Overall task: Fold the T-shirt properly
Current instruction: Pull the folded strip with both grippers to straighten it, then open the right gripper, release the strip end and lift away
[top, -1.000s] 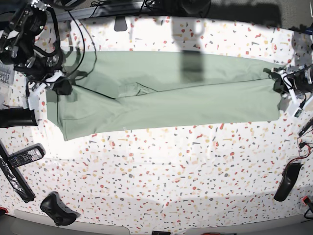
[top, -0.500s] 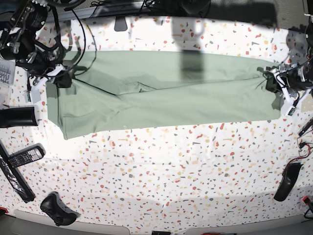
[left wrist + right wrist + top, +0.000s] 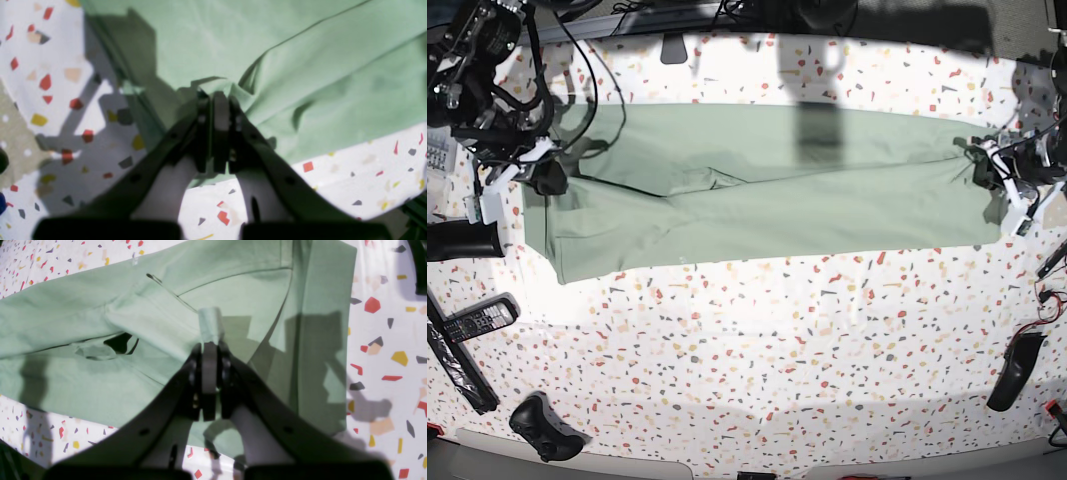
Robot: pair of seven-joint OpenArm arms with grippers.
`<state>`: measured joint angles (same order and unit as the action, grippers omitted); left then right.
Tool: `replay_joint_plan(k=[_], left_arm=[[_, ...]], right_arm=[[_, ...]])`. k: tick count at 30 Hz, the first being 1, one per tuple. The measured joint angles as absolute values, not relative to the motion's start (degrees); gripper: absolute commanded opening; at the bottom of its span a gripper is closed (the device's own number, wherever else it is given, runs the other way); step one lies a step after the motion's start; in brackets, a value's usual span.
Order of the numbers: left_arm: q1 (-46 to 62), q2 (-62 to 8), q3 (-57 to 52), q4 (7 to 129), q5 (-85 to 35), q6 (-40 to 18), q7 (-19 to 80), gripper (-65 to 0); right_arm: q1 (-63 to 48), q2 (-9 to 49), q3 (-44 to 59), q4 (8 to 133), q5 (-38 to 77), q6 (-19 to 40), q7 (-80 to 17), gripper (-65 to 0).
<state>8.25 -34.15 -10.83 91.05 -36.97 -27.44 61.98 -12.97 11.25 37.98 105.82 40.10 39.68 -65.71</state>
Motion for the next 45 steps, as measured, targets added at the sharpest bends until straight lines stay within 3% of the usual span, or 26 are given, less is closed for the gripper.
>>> replay_joint_plan(k=[36,39,41,45], left_arm=[[8.1,-34.1,-10.8,91.0,-29.7,-27.4,58.7,-65.0],[8.1,-34.1,-10.8,91.0,-29.7,-27.4,58.7,-65.0],[8.1,-34.2,-10.8,91.0,-29.7,-27.4,58.7,-57.4],[8.1,-34.2,-10.8,91.0,-29.7,-27.4,58.7,-45.1]], right_arm=[[-15.7,11.1,38.0,107.0,40.8,39.7,-65.9,-64.8],[-15.7,11.2,38.0,107.0,40.8,39.7,-65.9,-45.2],[-15.7,11.1,38.0,107.0,40.8,39.7,-66.0,-37.1],[-15.7,11.1,38.0,107.0,40.8,39.7,-66.0,-33.3]])
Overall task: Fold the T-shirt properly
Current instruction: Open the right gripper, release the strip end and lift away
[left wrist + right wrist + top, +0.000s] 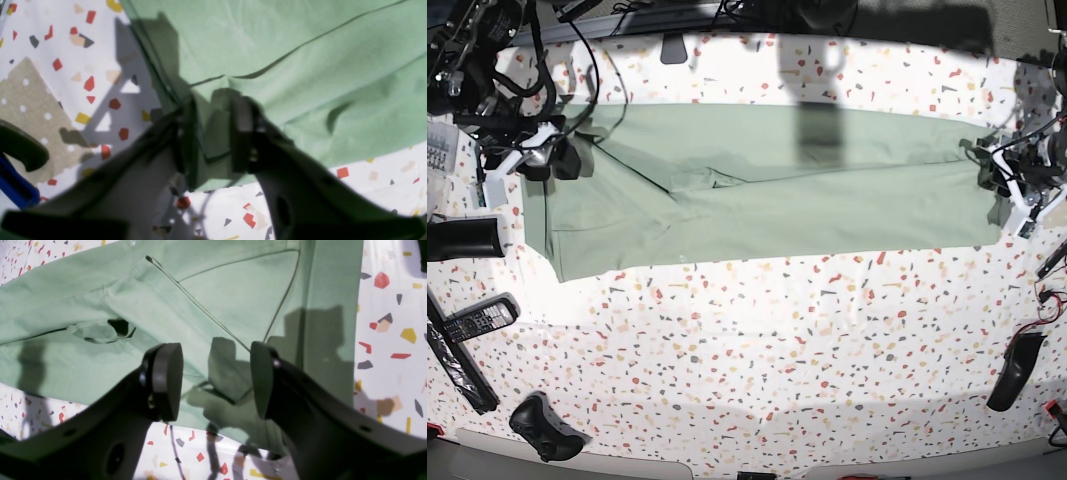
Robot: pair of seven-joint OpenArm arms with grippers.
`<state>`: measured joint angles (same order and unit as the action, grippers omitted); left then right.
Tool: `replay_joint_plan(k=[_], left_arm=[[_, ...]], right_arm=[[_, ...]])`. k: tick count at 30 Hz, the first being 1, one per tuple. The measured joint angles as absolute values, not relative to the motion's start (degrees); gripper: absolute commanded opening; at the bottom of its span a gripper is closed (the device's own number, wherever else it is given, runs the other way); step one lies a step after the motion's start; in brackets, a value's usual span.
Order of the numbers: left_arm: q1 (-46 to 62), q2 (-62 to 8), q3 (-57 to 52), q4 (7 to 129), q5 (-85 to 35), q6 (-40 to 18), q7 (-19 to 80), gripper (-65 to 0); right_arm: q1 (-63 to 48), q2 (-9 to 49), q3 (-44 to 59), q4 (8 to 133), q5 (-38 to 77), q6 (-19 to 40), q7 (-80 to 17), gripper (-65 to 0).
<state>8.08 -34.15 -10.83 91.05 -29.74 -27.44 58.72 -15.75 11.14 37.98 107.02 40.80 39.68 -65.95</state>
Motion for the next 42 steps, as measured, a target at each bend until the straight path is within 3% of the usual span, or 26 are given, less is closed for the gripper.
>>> replay_joint_plan(k=[9,11,15,18,26,30,38,42], left_arm=[[8.1,-34.2,-10.8,91.0,-27.9,-27.5,54.0,-43.5],[8.0,-34.1,-10.9,91.0,-26.2,-26.8,51.6,-39.4],[8.1,-34.2,-10.8,91.0,-25.3,-16.4,51.6,-26.0],[8.1,-34.1,-10.9,91.0,-25.3,-15.6,54.2,-20.4],[8.1,-34.2,-10.9,90.9,-31.7,-15.8,51.0,-20.4],[8.1,-34.1,-10.8,90.4,-34.2,-16.3,50.7,-20.4],[8.1,-34.0,-11.7,90.0,-38.9,-18.6,49.5,-20.4],[8.1,-34.0,-15.7,90.0,-40.5,-19.1,49.5,-20.4]], right_arm=[[-15.7,11.1,38.0,107.0,40.8,39.7,-66.0,-33.3],[-15.7,11.1,38.0,107.0,40.8,39.7,-66.0,-33.3],[-15.7,11.2,38.0,107.0,42.3,39.7,-66.1,-33.3],[-15.7,11.2,38.0,107.0,45.0,39.7,-66.1,-33.3],[-13.0,11.3,38.0,107.0,53.6,39.7,-66.0,-33.3],[-13.2,11.3,38.0,107.1,59.0,39.7,-61.4,-33.3],[-14.2,8.4,38.0,107.1,57.7,39.7,-58.0,-33.4],[-15.0,6.2,38.0,107.1,48.4,39.6,-53.7,-33.4]])
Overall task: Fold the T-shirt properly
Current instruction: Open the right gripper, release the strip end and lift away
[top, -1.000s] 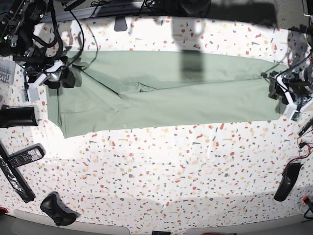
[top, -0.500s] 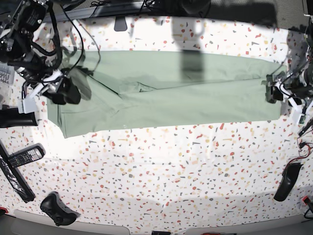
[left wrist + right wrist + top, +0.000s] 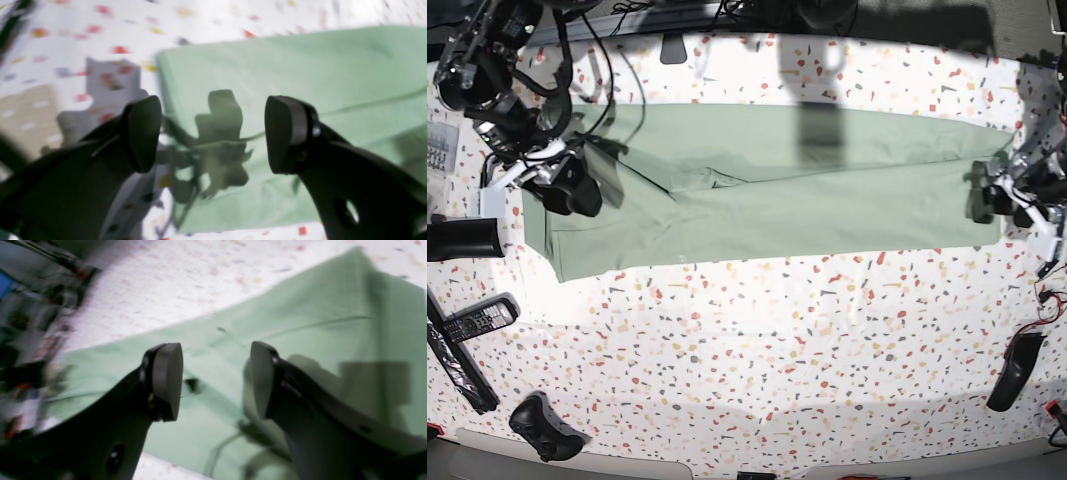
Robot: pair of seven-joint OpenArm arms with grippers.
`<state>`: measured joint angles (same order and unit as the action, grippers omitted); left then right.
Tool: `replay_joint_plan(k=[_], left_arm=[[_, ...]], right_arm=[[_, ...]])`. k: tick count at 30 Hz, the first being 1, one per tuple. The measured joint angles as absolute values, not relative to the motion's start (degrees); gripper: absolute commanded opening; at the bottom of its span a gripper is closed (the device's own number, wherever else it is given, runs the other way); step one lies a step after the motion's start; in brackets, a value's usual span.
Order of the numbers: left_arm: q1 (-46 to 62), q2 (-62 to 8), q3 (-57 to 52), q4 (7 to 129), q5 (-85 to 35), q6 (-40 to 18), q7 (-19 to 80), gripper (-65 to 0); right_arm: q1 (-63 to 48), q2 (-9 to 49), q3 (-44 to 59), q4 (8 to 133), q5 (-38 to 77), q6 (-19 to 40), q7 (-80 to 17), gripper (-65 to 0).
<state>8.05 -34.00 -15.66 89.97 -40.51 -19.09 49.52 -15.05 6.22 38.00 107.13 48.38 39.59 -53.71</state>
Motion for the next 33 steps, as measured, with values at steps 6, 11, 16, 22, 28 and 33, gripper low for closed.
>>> replay_joint_plan(k=[6,11,16,22,28,33], left_arm=[[8.1,-34.1,-19.3,90.0,-44.1,-22.3,49.5,-20.4],[7.9,-34.1,-19.3,87.4,-42.1,-22.7,49.3,-20.5],[8.1,-34.1,-19.3,79.9,-45.0,-26.3,49.5,-20.5],[7.2,-34.0,-19.3,78.4,-49.6,-28.6,50.2,-20.5],[3.6,-34.0,-19.4,78.4,-51.3,-28.6,51.6,-20.5],[3.3,-34.0,-19.4,78.4,-52.8,-30.2,52.4,-20.5]], right_arm=[[-8.4,9.0,38.4,107.2,41.7,39.5,-50.3,-33.4],[-5.6,10.0,37.9,107.2,54.1,39.6,-53.4,-33.4],[-2.0,10.0,37.9,107.2,57.1,39.5,-55.6,-35.0],[1.5,9.6,36.3,107.2,39.2,39.5,-43.5,-35.2],[1.4,9.2,25.0,107.3,21.2,39.5,-37.5,-39.0],[-2.9,4.5,19.7,107.3,15.9,39.7,-35.7,-39.0]])
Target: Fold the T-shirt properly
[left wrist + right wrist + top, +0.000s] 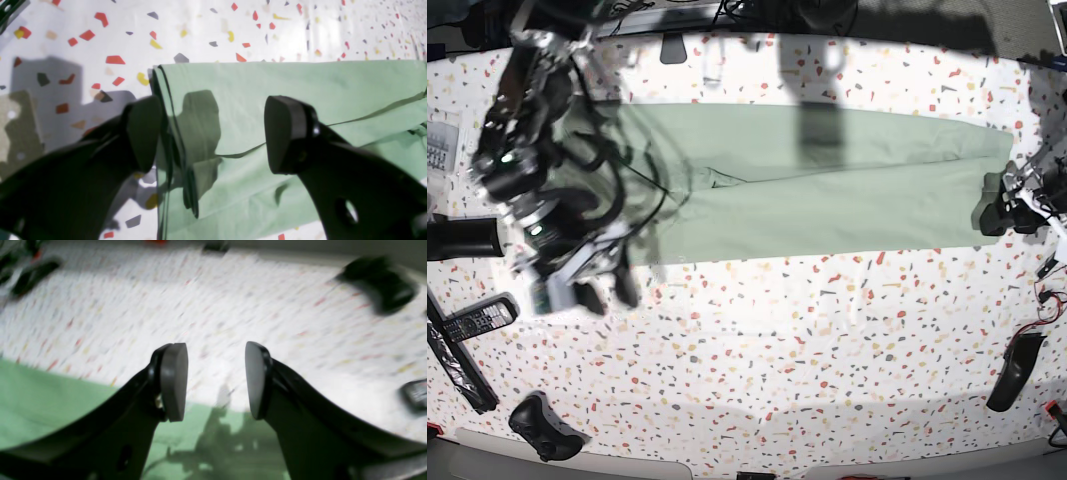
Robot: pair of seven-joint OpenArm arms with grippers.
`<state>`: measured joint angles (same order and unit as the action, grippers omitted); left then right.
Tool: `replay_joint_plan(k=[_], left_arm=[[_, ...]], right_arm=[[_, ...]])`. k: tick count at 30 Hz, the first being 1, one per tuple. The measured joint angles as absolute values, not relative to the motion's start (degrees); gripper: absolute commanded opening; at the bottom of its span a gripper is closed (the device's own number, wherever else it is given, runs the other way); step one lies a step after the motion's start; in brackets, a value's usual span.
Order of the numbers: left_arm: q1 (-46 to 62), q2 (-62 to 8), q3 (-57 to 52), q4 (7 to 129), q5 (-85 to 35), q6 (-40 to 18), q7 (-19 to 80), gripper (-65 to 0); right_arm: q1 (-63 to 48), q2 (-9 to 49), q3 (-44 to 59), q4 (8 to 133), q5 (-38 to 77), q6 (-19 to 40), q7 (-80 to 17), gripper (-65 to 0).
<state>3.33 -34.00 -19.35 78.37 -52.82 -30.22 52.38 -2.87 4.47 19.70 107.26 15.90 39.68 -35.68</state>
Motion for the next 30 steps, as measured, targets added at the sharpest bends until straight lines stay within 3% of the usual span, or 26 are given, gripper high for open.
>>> replay_joint_plan(k=[15,23,30], left_arm=[[3.5,-34.6,-19.4,78.3,-52.9,-31.6,57.0,-20.5],[3.4,-37.8,-19.4,76.8,-50.4,-32.2,56.1,-20.5],[3.5,-37.8,-19.4,72.4,-55.4,-32.9,53.4,-20.5]], right_arm=[[-33.3,3.0,32.7,124.0,23.0,40.0,-34.1,-39.0],[-40.2,6.8,43.2,127.8,39.0,39.7,-44.9,-39.0],[-45.0,6.8,44.7,127.8,40.5,39.7,-47.7,-39.0]])
